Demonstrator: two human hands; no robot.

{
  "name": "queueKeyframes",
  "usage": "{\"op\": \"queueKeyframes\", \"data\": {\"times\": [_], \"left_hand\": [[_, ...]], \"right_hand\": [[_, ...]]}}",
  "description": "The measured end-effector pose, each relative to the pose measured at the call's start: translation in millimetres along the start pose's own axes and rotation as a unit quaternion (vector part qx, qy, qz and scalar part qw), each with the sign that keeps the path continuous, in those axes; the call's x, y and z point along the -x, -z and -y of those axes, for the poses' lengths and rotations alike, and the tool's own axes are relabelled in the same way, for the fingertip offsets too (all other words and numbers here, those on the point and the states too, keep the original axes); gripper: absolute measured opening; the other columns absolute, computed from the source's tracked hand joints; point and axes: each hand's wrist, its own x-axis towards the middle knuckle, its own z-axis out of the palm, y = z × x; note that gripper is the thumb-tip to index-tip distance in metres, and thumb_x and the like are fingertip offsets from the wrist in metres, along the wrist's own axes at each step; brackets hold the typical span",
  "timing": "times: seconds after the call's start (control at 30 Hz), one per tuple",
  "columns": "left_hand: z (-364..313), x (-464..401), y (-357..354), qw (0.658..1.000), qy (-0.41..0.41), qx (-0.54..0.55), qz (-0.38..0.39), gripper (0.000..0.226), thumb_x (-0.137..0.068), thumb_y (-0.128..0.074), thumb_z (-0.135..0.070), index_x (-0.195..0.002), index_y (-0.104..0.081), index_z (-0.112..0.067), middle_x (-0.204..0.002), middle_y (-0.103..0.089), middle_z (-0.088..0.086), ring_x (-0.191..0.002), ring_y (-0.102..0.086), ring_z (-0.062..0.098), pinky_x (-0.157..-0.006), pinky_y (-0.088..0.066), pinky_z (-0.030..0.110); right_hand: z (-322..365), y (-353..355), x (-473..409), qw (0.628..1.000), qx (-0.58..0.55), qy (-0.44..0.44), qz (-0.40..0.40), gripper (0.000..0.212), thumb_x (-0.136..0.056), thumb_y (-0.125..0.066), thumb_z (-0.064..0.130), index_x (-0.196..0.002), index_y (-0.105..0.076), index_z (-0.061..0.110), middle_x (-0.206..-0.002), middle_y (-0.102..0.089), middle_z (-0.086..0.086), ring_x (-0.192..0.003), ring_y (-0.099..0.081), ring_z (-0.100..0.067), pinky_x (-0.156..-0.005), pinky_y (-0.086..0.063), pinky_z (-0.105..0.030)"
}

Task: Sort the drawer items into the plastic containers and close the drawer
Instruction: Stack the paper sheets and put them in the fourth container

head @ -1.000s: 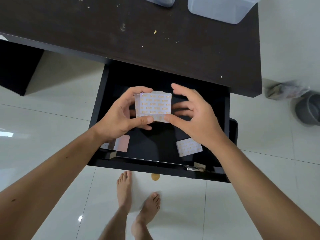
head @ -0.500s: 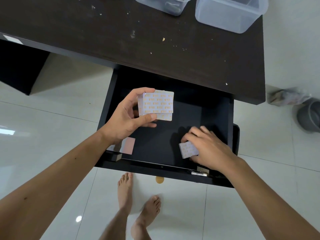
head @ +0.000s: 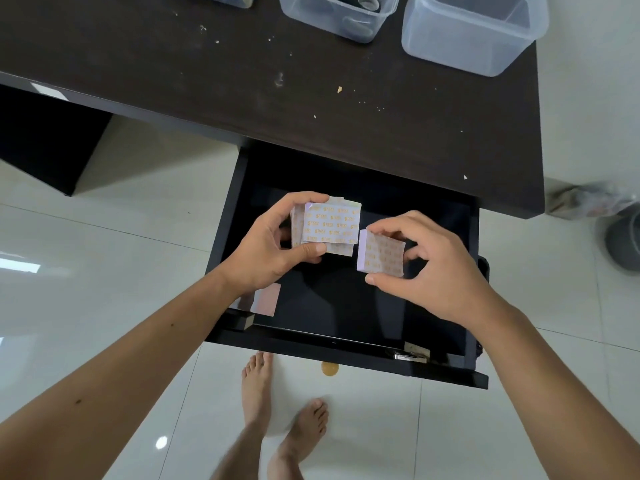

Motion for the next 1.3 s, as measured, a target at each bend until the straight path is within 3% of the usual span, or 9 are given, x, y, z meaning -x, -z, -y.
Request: {"op": "queueKeyframes", "data": {"times": [0.2,0.4,0.57,0.8,0.87,0.97,1.03,1.13,1.3], "left_hand": [[-1.0,1.3,-0.9,1.0,-0.002,-0.004,0.017,0.063,-0.092,-0.076,0.004,-0.147,-0.05,-0.015,-0.144,-0.056,0.003,-0.129,-0.063,0.029,-0.089,-0.065,0.047],[-6.5,6.1,0.0,0.999,-0.015,0.021,0.02,0.068,-0.092,-0.075,0.002,-0.151,-0.045,-0.013,-0.146,-0.054,0.008,-0.133,-0.06,0.035,-0.09,-0.064,0.05],[-21.9,17.9,12.6,1.0,-0.017,0.025,-0.003,0.065,-0.093,-0.073,-0.001,-0.15,-0.044,-0.013,-0.144,-0.055,0.01,-0.132,-0.06,0.034,-0.094,-0.063,0.054],[-53.8,51.8,74.9,0.997,-0.024,0.006,-0.067,0.059,-0.092,-0.079,-0.008,-0.141,-0.049,-0.022,-0.141,-0.058,-0.005,-0.137,-0.056,0.035,-0.097,-0.058,0.063],[-58.9,60.2,92.1,0.994,-0.028,0.001,-0.101,0.059,-0.089,-0.079,-0.013,-0.14,-0.05,-0.023,-0.143,-0.058,-0.004,-0.138,-0.057,0.035,-0.099,-0.057,0.063],[-57.6,66.2,105.7,0.991,-0.032,-0.005,-0.133,0.058,-0.09,-0.078,-0.006,-0.139,-0.05,-0.022,-0.145,-0.056,0.001,-0.136,-0.06,0.034,-0.099,-0.057,0.063],[-52.1,66.3,107.1,0.99,-0.036,-0.017,-0.137,0.058,-0.09,-0.076,-0.002,-0.138,-0.051,-0.02,-0.146,-0.055,0.005,-0.135,-0.06,0.033,-0.1,-0.057,0.064],[-43.6,65.6,102.4,0.99,-0.036,-0.023,-0.137,0.059,-0.089,-0.078,-0.004,-0.14,-0.051,-0.018,-0.145,-0.056,0.002,-0.136,-0.059,0.031,-0.103,-0.054,0.067],[-35.6,64.7,95.8,0.99,-0.033,-0.017,-0.136,0.06,-0.088,-0.077,-0.001,-0.14,-0.052,-0.015,-0.14,-0.058,-0.007,-0.135,-0.058,0.032,-0.103,-0.052,0.069]], "right_hand": [[10.6,-5.4,-23.4,0.998,-0.012,0.034,-0.05,0.057,-0.077,-0.094,0.025,-0.128,-0.069,0.025,-0.123,-0.063,0.017,-0.12,-0.062,-0.012,-0.083,-0.058,-0.025],[15.9,-22.7,-40.6,0.995,0.018,0.057,-0.076,0.059,-0.077,-0.094,0.029,-0.131,-0.07,0.035,-0.123,-0.054,0.014,-0.115,-0.056,-0.009,-0.092,-0.047,-0.014],[40.0,-31.8,-49.0,0.993,0.03,0.082,-0.075,0.062,-0.077,-0.09,0.042,-0.135,-0.069,0.037,-0.123,-0.052,0.011,-0.119,-0.043,-0.01,-0.095,-0.041,-0.015],[64.3,-49.8,-51.6,0.992,-0.082,0.043,-0.089,0.093,-0.075,-0.093,0.049,-0.151,-0.044,0.034,-0.139,-0.049,0.007,-0.127,-0.053,-0.015,-0.093,-0.052,-0.023],[57.4,-63.5,-53.7,0.996,-0.069,0.009,-0.049,0.076,-0.077,-0.092,0.044,-0.142,-0.053,0.035,-0.129,-0.058,0.012,-0.121,-0.057,-0.012,-0.091,-0.053,-0.026],[47.0,-93.1,-61.7,0.996,-0.018,-0.033,0.082,0.039,-0.086,-0.083,0.047,-0.121,-0.074,0.034,-0.109,-0.067,0.018,-0.104,-0.064,-0.004,-0.084,-0.052,-0.028],[46.5,-116.2,-65.5,0.988,0.014,-0.062,0.138,0.038,-0.089,-0.076,0.057,-0.119,-0.077,0.034,-0.105,-0.067,0.019,-0.098,-0.064,-0.001,-0.082,-0.049,-0.023],[51.6,-140.0,-69.6,0.986,0.066,-0.072,0.136,0.045,-0.091,-0.072,0.062,-0.12,-0.078,0.029,-0.109,-0.063,0.016,-0.099,-0.06,-0.005,-0.081,-0.045,-0.022],[50.7,-149.1,-65.7,0.97,0.113,-0.066,0.204,0.038,-0.09,-0.084,0.035,-0.126,-0.072,0.033,-0.132,-0.051,0.008,-0.128,-0.052,-0.017,-0.103,-0.048,-0.034]]}}
